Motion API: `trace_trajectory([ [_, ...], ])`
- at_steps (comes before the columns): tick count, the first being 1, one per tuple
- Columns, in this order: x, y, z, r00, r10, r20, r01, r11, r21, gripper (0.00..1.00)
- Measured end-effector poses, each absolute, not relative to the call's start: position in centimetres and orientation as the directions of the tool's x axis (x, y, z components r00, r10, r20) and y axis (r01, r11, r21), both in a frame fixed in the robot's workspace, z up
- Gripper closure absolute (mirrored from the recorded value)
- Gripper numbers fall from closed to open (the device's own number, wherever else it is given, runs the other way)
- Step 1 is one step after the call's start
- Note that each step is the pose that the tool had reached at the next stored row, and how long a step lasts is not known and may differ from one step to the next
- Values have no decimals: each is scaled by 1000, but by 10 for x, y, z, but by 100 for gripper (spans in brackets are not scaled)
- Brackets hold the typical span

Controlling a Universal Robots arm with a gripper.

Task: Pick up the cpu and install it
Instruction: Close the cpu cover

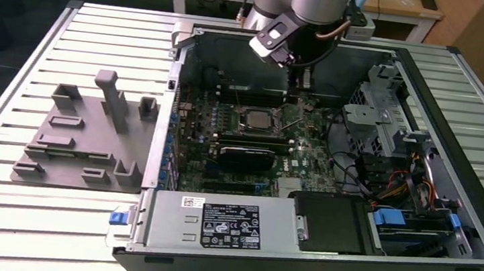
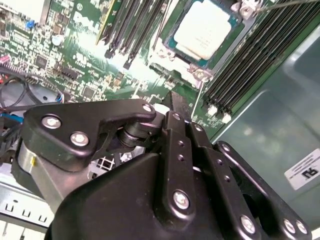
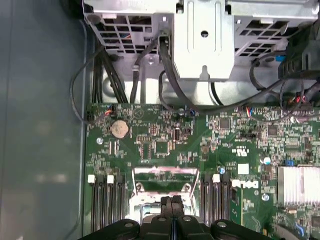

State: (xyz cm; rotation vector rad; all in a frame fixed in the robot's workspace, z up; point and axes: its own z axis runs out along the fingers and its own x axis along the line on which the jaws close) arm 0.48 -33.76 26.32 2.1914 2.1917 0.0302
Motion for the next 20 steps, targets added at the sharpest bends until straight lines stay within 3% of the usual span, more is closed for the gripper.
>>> trace_trajectory([
  [20, 43, -338, 262, 0, 1000, -16, 999, 0, 43, 89],
])
